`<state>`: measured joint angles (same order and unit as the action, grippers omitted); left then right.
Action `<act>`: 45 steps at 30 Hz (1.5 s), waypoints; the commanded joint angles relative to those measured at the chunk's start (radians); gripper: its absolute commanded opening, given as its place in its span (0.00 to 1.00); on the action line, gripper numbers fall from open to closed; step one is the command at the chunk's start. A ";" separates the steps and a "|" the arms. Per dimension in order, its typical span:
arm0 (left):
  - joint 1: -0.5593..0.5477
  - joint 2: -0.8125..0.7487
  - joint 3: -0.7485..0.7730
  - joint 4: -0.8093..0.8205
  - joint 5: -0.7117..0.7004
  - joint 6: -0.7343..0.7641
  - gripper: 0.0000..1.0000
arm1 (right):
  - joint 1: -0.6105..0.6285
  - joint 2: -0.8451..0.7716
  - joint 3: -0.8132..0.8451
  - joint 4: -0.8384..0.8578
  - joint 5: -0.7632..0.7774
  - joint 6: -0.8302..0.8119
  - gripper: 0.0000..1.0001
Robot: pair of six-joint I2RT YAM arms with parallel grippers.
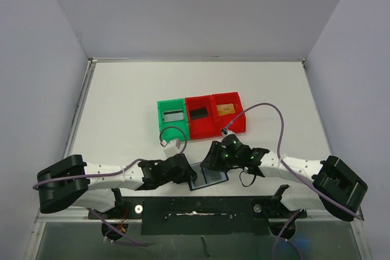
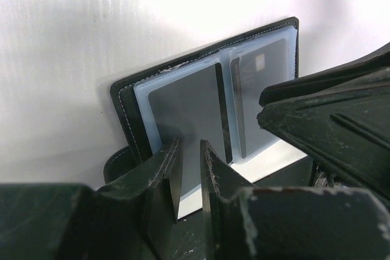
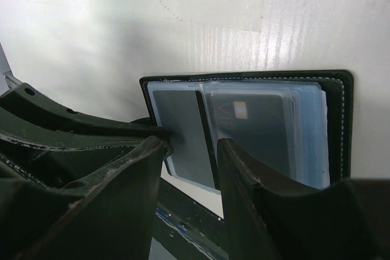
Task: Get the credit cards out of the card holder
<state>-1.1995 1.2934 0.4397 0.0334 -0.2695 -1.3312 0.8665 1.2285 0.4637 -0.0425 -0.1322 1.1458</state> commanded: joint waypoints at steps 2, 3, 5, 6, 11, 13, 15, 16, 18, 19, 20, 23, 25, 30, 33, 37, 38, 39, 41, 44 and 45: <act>0.000 0.001 0.051 -0.047 -0.052 0.010 0.17 | 0.018 0.027 0.061 0.043 -0.025 -0.010 0.41; 0.000 0.002 0.051 -0.047 -0.051 0.013 0.17 | 0.017 0.034 0.066 0.046 -0.037 -0.013 0.41; 0.001 0.008 0.053 -0.050 -0.047 0.018 0.17 | 0.020 0.051 0.077 0.054 -0.056 -0.023 0.41; 0.001 0.011 0.057 -0.057 -0.045 0.020 0.17 | 0.021 0.058 0.084 0.051 -0.056 -0.026 0.41; 0.001 0.024 0.070 -0.083 -0.040 0.029 0.18 | 0.038 0.108 0.126 -0.026 -0.031 -0.053 0.41; 0.001 0.031 0.067 -0.080 -0.032 0.029 0.18 | 0.043 0.133 0.130 -0.039 -0.044 -0.064 0.41; 0.000 0.041 0.067 -0.081 -0.026 0.024 0.18 | 0.055 0.141 0.144 -0.089 -0.009 -0.070 0.41; 0.000 0.044 0.068 -0.085 -0.026 0.021 0.18 | 0.063 0.143 0.151 -0.116 0.014 -0.071 0.41; -0.001 0.050 0.070 -0.108 -0.029 0.015 0.18 | 0.071 0.139 0.161 -0.157 0.047 -0.075 0.42; -0.002 0.052 0.071 -0.118 -0.031 0.012 0.18 | 0.073 0.136 0.165 -0.176 0.061 -0.075 0.43; -0.002 0.052 0.071 -0.126 -0.033 0.012 0.18 | 0.075 0.134 0.171 -0.192 0.072 -0.077 0.43; 0.000 0.054 0.069 -0.140 -0.033 0.011 0.18 | 0.078 0.136 0.174 -0.210 0.080 -0.082 0.40; -0.001 0.057 0.065 -0.138 -0.032 0.012 0.18 | 0.078 0.145 0.154 -0.176 0.062 -0.081 0.35; -0.002 0.078 0.067 -0.132 -0.023 0.010 0.18 | 0.077 0.182 0.107 -0.068 0.004 -0.047 0.31; -0.003 0.085 0.061 -0.129 -0.019 0.004 0.17 | 0.070 0.185 0.075 0.005 -0.020 -0.021 0.23; -0.003 0.079 0.057 -0.129 -0.016 0.004 0.17 | 0.062 0.171 0.063 0.045 -0.037 -0.033 0.18; -0.003 0.073 0.057 -0.127 -0.014 0.003 0.17 | 0.060 0.161 0.055 0.064 -0.043 -0.035 0.12; -0.003 0.069 0.055 -0.122 -0.013 0.004 0.17 | 0.056 0.152 0.047 0.075 -0.048 -0.033 0.11; -0.003 0.059 0.054 -0.121 -0.016 0.005 0.17 | 0.048 0.139 0.041 0.075 -0.053 -0.032 0.15; -0.003 0.035 0.070 -0.172 -0.033 0.005 0.19 | 0.046 0.116 0.062 -0.014 -0.002 -0.044 0.20; -0.003 0.024 0.074 -0.187 -0.040 0.005 0.21 | 0.046 0.108 0.072 -0.044 0.008 -0.054 0.21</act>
<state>-1.1999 1.3476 0.5022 -0.0376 -0.2859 -1.3315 0.9161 1.3846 0.5121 -0.0376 -0.1608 1.1084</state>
